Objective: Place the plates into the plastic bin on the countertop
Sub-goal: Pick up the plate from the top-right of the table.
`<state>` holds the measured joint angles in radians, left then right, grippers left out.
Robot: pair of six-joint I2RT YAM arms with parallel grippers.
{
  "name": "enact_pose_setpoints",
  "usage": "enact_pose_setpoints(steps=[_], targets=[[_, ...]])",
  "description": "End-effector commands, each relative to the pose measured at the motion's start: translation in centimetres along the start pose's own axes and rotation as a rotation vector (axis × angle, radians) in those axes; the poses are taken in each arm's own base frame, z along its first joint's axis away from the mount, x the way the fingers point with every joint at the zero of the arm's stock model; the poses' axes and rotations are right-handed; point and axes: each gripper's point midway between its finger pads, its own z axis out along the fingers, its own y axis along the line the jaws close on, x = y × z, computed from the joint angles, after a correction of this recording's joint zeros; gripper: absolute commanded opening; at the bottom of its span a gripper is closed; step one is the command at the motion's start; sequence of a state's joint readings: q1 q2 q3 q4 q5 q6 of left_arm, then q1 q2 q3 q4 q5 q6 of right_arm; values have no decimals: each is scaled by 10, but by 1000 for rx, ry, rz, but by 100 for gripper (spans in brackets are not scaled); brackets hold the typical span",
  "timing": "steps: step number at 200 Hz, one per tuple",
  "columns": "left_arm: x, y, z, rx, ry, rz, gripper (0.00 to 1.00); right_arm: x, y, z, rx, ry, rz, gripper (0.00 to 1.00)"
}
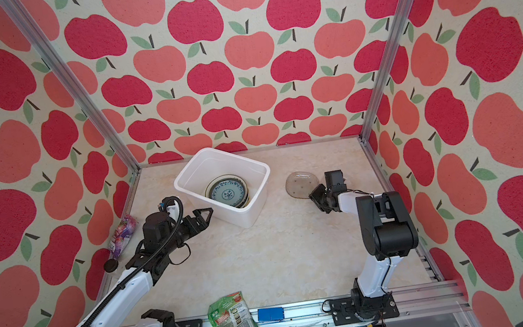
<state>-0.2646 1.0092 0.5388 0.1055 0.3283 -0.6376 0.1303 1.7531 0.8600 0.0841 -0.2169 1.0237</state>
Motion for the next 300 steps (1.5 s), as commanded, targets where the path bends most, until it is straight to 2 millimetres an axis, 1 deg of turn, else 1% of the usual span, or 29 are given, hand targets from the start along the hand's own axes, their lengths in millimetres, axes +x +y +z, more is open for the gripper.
enact_pose_setpoints(steps=[1, 23, 55, 118, 132, 144, 157, 172, 185, 214, 225, 237, 249, 267, 275, 291, 300], targets=[[-1, 3, -2, -1, -15, -1, 99, -8, -5, 5, 33, -12, 28, 36], [-2, 5, -4, -3, -22, -5, 99, -7, -4, 10, 32, -2, 34, 34], [-5, 9, -7, -8, -34, -11, 99, -7, -8, 16, 39, 3, 49, 31], [-14, 18, -19, -24, -70, -26, 99, -2, -11, 20, 63, 26, 41, 24], [-16, 20, -22, -29, -78, -27, 99, -1, -10, 22, 64, 35, 36, 20], [-18, 22, -23, -35, -85, -28, 99, 0, -11, 23, 66, 46, 37, 18], [-20, 24, -25, -43, -91, -26, 99, 1, -10, 25, 63, 55, 37, 14], [-24, 26, -27, -50, -101, -24, 99, 5, -9, 23, 70, 65, 29, 9], [-29, 27, -29, -55, -111, -21, 99, 6, -7, 22, 68, 66, 22, 0], [-43, 31, -35, -72, -142, -15, 99, 7, 2, 12, 55, 63, 4, 0], [-51, 35, -38, -91, -161, -17, 99, 7, 11, 4, 38, 65, 0, 0], [-61, 40, -42, -127, -180, -18, 99, 7, 21, -9, 20, 60, -10, 0], [-73, 49, -48, -176, -204, -27, 99, 4, 32, -29, 6, 40, -29, 0], [-93, 54, -54, -191, -247, -29, 99, -5, 49, -67, -13, -17, -69, 0], [-103, 54, -55, -186, -259, -26, 99, -10, 58, -85, -23, -44, -93, 0], [-116, 56, -52, -193, -253, -22, 99, -18, 74, -121, -26, -94, -133, 0], [-124, 56, -49, -193, -251, -18, 99, -25, 88, -143, -51, -130, -153, 0]])
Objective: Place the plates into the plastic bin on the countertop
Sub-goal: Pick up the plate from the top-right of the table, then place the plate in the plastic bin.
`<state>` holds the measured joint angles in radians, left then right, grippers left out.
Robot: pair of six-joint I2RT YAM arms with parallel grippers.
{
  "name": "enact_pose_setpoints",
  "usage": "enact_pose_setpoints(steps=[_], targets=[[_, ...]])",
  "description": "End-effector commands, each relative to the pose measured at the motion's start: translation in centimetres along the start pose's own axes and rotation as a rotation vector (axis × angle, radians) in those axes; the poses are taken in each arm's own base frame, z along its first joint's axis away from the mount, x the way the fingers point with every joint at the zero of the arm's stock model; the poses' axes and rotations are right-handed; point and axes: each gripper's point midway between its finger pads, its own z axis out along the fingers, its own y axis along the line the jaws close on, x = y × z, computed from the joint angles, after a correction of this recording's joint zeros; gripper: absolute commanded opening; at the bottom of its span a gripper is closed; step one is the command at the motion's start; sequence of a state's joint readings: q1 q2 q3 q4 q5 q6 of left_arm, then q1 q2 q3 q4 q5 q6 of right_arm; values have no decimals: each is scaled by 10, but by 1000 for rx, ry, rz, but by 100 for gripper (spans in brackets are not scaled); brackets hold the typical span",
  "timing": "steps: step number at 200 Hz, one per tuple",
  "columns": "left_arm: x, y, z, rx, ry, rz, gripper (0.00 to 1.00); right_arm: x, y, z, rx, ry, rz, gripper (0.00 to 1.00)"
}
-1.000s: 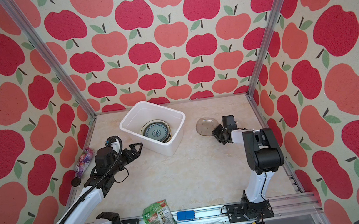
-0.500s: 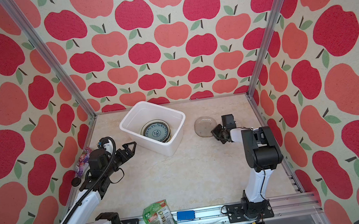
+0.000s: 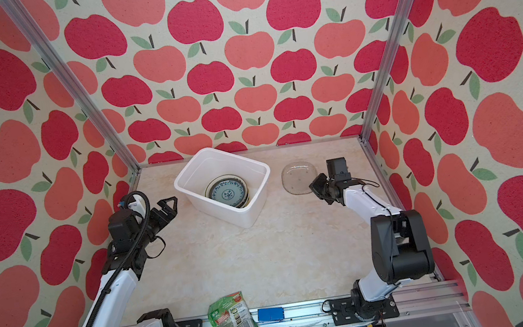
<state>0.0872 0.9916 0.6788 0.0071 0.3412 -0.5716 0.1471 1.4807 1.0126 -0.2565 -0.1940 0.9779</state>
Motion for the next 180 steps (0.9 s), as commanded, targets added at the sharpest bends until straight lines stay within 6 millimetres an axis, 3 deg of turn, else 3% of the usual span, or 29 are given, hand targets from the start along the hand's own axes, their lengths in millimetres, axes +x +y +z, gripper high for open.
enact_pose_setpoints(steps=[1, 31, 58, 79, 99, 127, 180], targets=[[-18, -4, 8, 2, 8, 37, 99, -19, 24, -53, 3, -76, -77, 0], [-36, -3, 27, 2, 21, 23, 99, -41, 91, -109, -111, -168, -160, 0], [-51, -1, 42, 22, 0, 19, 99, -33, 161, -125, -213, -151, -266, 0], [-59, -3, 54, 37, 5, 13, 99, -20, 203, -117, -277, -113, -292, 0], [-66, -3, 62, 43, 2, 12, 99, -11, 230, -106, -259, -87, -297, 0], [-71, -6, 71, 66, 2, -13, 99, 9, 256, -81, -216, -21, -231, 0], [-58, 1, 75, 71, 6, -51, 99, 76, 291, -27, -168, 120, -229, 0]])
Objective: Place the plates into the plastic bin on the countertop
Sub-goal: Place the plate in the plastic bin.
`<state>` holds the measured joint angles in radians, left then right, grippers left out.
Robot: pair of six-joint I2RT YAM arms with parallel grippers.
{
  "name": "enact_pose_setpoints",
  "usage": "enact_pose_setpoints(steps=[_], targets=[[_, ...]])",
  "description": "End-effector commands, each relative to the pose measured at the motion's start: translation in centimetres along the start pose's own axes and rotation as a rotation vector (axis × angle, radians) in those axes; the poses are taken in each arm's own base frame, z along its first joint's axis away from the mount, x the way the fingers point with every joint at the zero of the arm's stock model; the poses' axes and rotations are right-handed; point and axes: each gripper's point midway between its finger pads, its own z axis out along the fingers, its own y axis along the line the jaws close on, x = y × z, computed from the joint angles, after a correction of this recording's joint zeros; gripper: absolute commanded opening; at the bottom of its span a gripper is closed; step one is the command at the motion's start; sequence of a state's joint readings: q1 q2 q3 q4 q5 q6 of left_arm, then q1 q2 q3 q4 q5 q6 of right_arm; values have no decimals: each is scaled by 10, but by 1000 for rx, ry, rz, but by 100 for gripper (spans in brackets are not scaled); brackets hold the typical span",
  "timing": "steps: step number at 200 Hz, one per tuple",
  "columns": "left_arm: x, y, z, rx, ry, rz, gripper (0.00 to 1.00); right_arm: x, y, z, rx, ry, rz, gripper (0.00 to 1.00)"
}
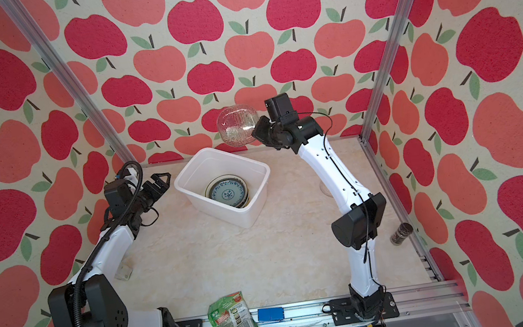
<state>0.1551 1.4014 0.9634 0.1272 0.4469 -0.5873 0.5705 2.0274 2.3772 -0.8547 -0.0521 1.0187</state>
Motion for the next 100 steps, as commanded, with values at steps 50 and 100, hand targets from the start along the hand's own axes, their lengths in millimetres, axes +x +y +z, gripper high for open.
enact_pose_setpoints(steps=[50, 100], targets=[[8, -10, 3, 42, -18, -9, 99, 74, -16, 75, 112, 207, 100, 0], [21, -31, -25, 50, -1, -16, 99, 86, -24, 95, 134, 244, 180, 0]])
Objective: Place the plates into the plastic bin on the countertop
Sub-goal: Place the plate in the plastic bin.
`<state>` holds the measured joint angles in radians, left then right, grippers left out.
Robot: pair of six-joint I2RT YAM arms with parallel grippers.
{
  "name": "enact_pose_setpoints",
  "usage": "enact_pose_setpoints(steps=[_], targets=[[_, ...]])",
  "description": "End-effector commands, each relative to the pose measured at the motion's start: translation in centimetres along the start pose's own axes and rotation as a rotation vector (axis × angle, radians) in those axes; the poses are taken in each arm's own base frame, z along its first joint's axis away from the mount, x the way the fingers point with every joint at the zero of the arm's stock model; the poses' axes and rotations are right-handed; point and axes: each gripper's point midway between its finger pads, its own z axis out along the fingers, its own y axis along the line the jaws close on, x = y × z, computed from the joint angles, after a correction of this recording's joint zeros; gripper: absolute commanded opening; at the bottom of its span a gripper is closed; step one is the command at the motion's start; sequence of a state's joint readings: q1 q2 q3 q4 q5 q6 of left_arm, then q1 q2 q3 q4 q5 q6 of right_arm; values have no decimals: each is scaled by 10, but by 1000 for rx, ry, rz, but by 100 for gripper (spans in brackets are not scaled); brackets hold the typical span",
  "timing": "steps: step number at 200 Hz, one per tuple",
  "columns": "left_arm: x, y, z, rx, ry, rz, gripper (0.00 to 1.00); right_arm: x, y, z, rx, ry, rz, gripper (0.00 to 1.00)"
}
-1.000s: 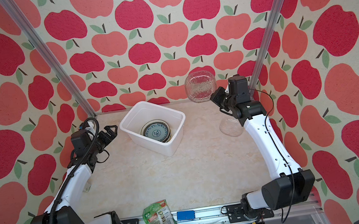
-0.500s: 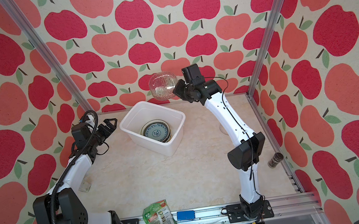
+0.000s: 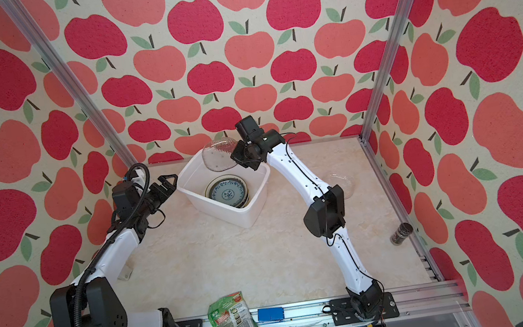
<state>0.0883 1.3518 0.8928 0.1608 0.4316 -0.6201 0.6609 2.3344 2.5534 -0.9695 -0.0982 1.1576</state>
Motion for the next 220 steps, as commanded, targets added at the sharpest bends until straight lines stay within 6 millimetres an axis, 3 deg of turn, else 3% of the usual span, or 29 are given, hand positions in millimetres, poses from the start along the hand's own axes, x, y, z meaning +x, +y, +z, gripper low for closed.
enact_pose_setpoints(steps=[1, 24, 74, 102, 126, 152, 167, 179, 191, 220], targets=[[-4, -15, -23, 11, -27, -11, 99, 4, 9, -10, -27, 24, 65, 0], [2, -20, -40, 0, -12, -3, 99, 15, -3, 2, 12, 95, 99, 0], [19, -11, -53, -43, 35, -38, 99, 38, -23, 33, 84, 191, 155, 0], [18, -9, -59, -53, 13, -59, 99, 45, -38, 50, 127, 230, 181, 0], [16, -4, -60, -68, 7, -88, 99, 44, -41, 53, 142, 225, 199, 0], [11, -7, -68, -61, -9, -91, 99, 44, -60, 53, 220, 215, 214, 0], [13, -4, -66, -61, 3, -100, 99, 53, -64, 58, 230, 255, 219, 0], [13, -3, -65, -52, 6, -101, 99, 63, -48, 62, 167, 288, 147, 0], [12, -1, -63, -53, 12, -112, 99, 68, -46, 56, 183, 273, 113, 0], [7, 4, -58, -51, 16, -128, 99, 73, -70, 57, 275, 296, 162, 0]])
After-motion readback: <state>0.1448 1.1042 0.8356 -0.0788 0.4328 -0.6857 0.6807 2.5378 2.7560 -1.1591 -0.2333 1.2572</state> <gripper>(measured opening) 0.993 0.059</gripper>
